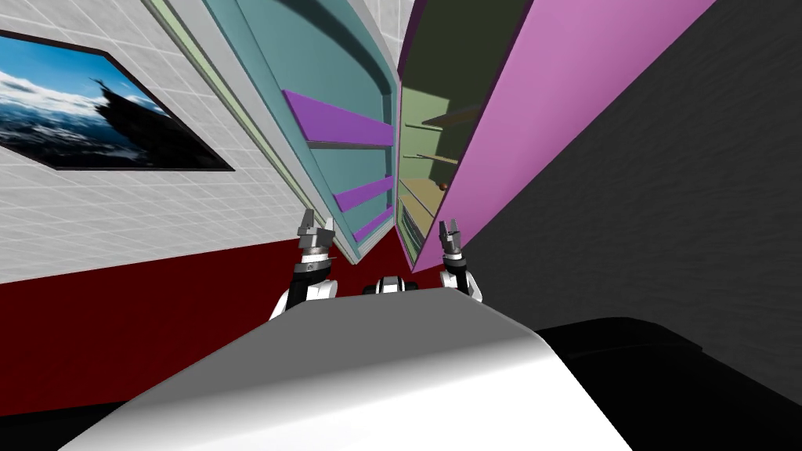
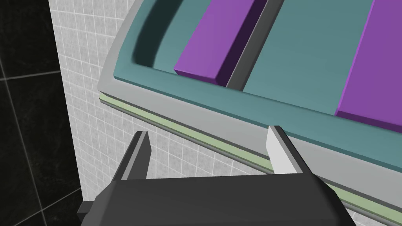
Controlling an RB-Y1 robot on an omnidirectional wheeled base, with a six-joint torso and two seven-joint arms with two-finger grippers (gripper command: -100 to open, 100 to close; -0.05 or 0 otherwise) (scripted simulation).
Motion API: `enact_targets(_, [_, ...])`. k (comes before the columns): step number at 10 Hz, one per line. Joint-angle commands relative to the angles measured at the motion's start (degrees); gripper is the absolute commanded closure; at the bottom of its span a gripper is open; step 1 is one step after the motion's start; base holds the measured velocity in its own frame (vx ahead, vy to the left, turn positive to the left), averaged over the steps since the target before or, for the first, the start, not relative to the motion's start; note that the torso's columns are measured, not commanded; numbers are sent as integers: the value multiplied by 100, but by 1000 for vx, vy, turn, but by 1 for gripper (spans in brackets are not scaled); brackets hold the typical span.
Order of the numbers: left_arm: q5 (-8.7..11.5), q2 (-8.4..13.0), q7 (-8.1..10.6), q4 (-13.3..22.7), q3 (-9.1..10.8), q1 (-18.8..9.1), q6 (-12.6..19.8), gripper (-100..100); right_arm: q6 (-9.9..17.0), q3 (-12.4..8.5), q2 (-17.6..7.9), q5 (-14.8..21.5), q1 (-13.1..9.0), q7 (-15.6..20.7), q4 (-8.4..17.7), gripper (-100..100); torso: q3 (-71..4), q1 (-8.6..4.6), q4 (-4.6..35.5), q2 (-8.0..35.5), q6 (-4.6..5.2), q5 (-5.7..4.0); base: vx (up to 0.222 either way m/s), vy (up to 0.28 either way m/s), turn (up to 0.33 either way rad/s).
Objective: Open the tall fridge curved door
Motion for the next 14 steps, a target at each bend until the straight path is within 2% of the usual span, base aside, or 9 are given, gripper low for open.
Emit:
enact_targets(1, [0,0,0,0,0,1,0,0,-125,-63,-14,104,-98,447,237,-100,-1,12,0,-2,2,2,37,116,-48])
enact_targets(3, [0,0,0,0,0,0,0,0,-230,-113,-19,201,-190,763,460,-100,3,-19,1,5,0,-5,36,70,-37])
enact_targets(5, [0,0,0,0,0,0,0,0,-230,-113,-19,201,-190,1007,460,-100,-2,-4,-1,-2,0,-1,31,67,-28])
enact_targets(6, [0,0,0,0,0,0,0,0,-332,-163,-21,298,-285,1219,692,-100,5,-13,2,8,0,-3,23,87,-99])
enact_targets(8, [0,0,0,0,0,0,0,0,-332,-163,-21,298,-285,1439,692,-100,1,3,0,0,0,1,24,68,-26])
enact_targets(9, [0,0,0,0,0,-1,0,0,-433,-214,-20,396,-381,1654,933,-100,2,-12,1,4,0,-3,28,89,-98])
enact_targets(11, [0,0,0,0,0,0,0,0,-433,-214,-20,396,-381,1872,933,-100,0,1,0,0,0,1,20,68,-30])
enact_targets(12, [0,0,0,0,0,0,0,0,-531,-264,-15,494,-480,2090,1182,-100,2,-13,1,3,0,-3,46,83,-89])
enact_targets(14, [0,0,0,0,0,0,0,0,-531,-264,-15,494,-480,2305,1182,-100,-2,3,-1,-3,0,1,26,73,-31])
